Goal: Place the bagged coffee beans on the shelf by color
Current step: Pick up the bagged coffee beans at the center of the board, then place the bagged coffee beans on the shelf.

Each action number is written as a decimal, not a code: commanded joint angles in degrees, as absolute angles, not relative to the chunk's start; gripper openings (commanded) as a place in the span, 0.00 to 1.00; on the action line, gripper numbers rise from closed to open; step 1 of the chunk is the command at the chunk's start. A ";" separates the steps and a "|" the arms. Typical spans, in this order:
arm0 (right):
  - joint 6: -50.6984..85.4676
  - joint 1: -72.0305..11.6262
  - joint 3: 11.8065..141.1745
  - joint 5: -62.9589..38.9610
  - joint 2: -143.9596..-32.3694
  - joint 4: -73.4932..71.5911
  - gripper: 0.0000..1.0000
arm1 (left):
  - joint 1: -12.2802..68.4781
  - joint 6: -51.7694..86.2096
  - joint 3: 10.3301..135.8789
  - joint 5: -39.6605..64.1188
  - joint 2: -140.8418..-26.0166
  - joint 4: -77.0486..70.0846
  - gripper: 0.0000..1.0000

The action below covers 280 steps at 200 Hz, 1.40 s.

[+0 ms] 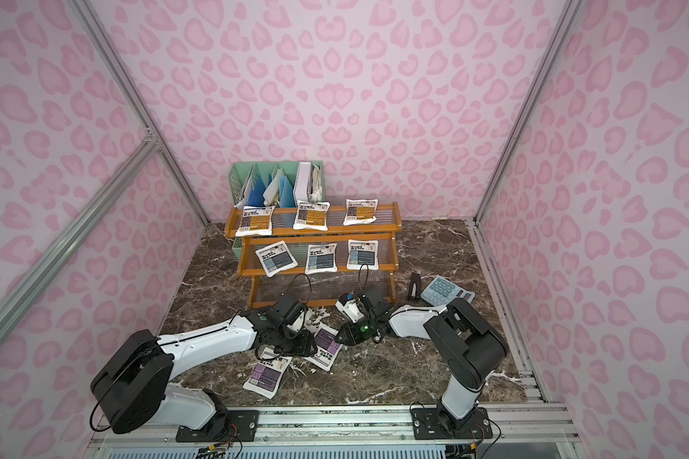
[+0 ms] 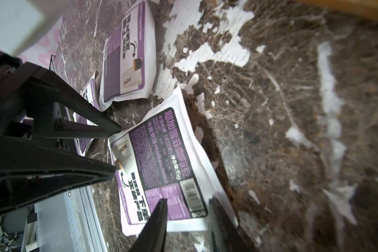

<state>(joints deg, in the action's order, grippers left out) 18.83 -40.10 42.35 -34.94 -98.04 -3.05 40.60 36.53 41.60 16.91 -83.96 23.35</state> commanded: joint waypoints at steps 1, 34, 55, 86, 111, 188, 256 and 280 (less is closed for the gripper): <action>18.78 -40.08 41.94 -31.51 -97.84 0.35 0.36 | 40.40 36.47 42.17 19.58 -86.41 22.86 0.53; 18.86 -40.08 41.33 -31.02 -96.58 0.39 0.36 | 39.55 36.47 42.70 21.74 -90.76 20.86 0.44; 18.89 -40.08 41.03 -30.86 -96.00 0.48 0.36 | 39.14 36.19 42.74 23.32 -91.91 19.80 0.09; 18.80 -40.01 40.33 -30.23 -95.51 0.80 0.36 | 39.04 36.22 42.04 21.05 -88.85 19.80 0.00; 18.64 -39.96 40.35 -30.12 -95.05 0.87 0.36 | 39.07 37.91 40.99 12.12 -82.59 22.59 0.00; 17.15 -40.02 43.12 -27.48 -91.82 0.08 0.36 | 35.85 42.74 39.05 -11.19 -61.11 31.11 0.00; 16.79 -39.99 44.47 -27.34 -92.49 0.26 0.36 | 28.89 37.69 40.95 -15.39 -62.83 23.72 0.00; 16.70 -39.99 44.05 -26.83 -92.00 0.70 0.36 | 28.24 35.60 41.55 -16.44 -65.78 21.17 0.00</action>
